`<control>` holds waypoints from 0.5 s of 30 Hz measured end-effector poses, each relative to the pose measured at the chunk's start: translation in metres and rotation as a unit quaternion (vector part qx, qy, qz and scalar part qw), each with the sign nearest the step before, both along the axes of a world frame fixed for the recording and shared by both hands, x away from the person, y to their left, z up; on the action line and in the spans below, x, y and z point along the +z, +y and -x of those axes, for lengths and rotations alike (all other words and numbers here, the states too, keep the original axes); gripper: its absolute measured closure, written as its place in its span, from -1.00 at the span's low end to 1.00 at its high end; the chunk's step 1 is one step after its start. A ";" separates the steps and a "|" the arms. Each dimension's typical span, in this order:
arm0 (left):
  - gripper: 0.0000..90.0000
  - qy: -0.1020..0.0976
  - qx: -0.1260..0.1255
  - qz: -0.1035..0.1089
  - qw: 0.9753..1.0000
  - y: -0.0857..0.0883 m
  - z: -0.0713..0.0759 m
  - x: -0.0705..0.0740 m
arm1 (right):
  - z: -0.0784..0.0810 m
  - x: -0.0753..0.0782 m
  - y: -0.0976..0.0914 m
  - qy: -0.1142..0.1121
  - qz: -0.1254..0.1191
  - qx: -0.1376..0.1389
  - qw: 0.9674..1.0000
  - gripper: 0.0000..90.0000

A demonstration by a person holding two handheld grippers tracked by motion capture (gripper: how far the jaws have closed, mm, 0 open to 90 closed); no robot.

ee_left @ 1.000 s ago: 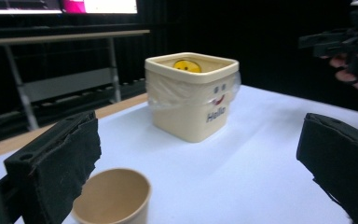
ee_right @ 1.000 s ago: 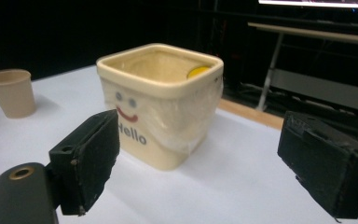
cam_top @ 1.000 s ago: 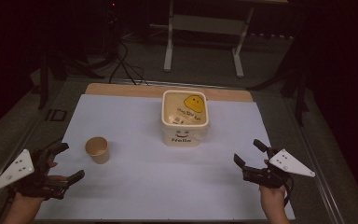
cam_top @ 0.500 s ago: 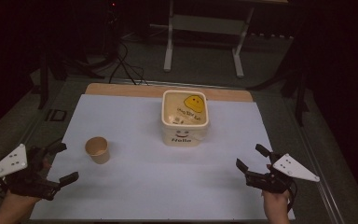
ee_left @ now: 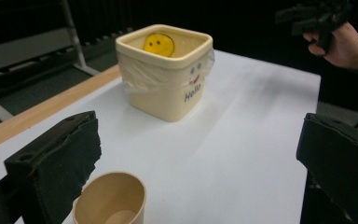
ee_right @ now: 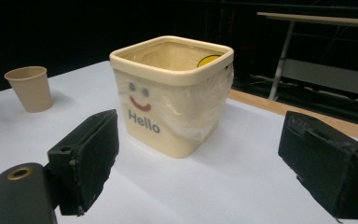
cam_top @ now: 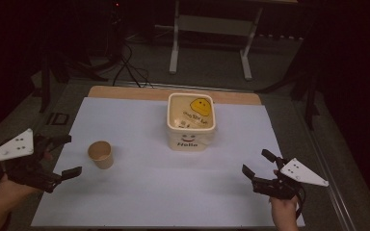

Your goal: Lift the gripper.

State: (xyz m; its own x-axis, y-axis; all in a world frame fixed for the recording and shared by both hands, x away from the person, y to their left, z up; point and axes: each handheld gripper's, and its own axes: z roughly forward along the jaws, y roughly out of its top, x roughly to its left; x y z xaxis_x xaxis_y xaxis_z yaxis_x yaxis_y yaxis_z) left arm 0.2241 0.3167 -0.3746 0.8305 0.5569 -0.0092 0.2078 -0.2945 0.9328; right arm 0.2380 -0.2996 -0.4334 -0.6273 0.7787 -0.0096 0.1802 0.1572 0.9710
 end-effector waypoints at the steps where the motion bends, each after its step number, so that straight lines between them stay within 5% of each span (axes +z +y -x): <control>1: -0.99 0.002 -0.003 -0.006 1.000 -0.001 -0.002 0.002 | 0.000 0.000 0.000 0.000 -0.001 0.000 1.000 -0.73; 15: -0.99 0.023 -0.035 -0.066 0.997 -0.021 -0.026 0.017 | 0.000 0.000 0.002 0.006 0.000 0.006 1.000 -0.73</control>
State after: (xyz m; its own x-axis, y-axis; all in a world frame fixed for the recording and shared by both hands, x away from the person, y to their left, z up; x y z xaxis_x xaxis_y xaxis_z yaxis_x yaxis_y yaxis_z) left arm 0.2498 0.2959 -0.3573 0.8680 0.4960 0.0226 0.2231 -0.4302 0.8747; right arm 0.2385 -0.2980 -0.4337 -0.6369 0.7710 -0.0030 0.1890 0.1599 0.9689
